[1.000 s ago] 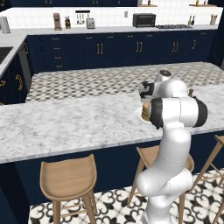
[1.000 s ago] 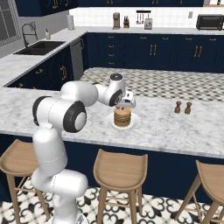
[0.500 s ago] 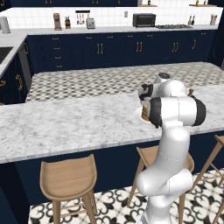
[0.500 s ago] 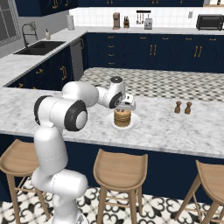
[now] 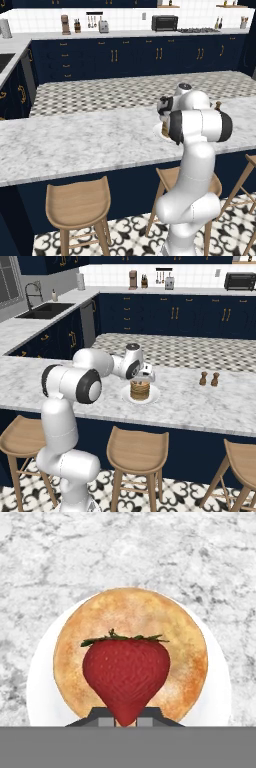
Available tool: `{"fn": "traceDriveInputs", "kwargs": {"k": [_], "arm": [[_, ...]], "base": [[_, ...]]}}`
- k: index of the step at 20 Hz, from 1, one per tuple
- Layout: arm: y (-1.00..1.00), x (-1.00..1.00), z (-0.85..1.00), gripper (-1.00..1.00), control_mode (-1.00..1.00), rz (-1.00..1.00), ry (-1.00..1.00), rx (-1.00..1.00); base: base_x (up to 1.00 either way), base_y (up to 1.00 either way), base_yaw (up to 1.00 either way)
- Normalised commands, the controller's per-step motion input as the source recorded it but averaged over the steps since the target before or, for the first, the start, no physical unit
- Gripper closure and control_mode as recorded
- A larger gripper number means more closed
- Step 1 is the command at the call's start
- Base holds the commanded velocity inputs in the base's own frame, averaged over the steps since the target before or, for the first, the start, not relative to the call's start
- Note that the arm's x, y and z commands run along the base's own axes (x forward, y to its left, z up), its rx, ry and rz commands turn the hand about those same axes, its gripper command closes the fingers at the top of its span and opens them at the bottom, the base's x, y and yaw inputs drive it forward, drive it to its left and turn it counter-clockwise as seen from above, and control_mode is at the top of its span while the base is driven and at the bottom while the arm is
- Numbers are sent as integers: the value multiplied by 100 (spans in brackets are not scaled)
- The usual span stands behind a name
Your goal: Take the strawberry from the fridge and place it on top of the pancake, located on the dining counter.
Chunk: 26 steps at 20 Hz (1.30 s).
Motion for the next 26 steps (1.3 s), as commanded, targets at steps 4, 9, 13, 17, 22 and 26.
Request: {"fn": "traceDriveInputs", "kwargs": {"k": [4, 9, 13, 17, 22, 26], "arm": [[0, 0, 0, 100, -100, 0, 0, 0], [0, 0, 0, -100, -100, 0, 0, 0], [0, 0, 0, -100, -100, 0, 0, 0], [0, 0, 10, -100, -100, 0, 0, 0], [9, -27, 76, -100, -100, -3, -1, -6], [44, -50, 96, -100, -100, -2, -7, -16]], "base": [[0, 0, 0], [0, 0, 0], [0, 0, 0], [0, 0, 0], [0, 0, 0], [0, 0, 0]]}}
